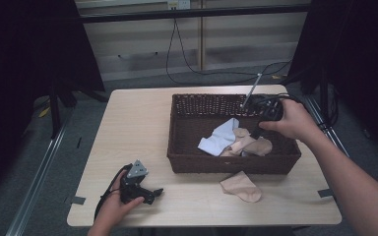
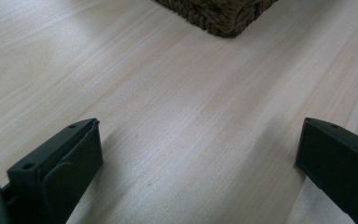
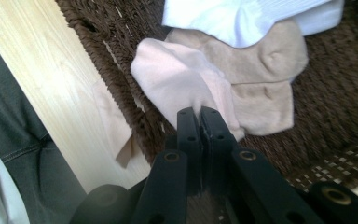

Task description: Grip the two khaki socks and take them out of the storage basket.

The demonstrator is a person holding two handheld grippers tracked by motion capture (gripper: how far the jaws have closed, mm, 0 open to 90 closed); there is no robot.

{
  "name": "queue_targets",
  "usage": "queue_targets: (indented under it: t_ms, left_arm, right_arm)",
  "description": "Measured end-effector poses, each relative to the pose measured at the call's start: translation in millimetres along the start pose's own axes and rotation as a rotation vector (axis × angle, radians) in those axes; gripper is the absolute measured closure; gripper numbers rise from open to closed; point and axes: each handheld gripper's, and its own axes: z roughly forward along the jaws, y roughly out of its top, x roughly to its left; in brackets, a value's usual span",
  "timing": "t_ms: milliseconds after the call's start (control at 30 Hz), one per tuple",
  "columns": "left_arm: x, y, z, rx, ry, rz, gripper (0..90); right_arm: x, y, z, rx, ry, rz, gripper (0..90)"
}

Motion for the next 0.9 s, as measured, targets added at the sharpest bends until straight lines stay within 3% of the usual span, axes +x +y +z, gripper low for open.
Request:
queue_targets:
  t_ms: [367,900]
  left_arm:
    - [0.1,0.2,-0.3,0.005,-0.002,0.001,0.0]
    - [0.2,0.2,-0.4,0.005,-0.002,0.001,0.0]
  right_arm:
    - [3.4,-3.6,-40.7,-0.031,-0.014,-0.005,87.7]
    - [22.6,-3.3,-70.8,-0.043,-0.013,-0.046,87.8]
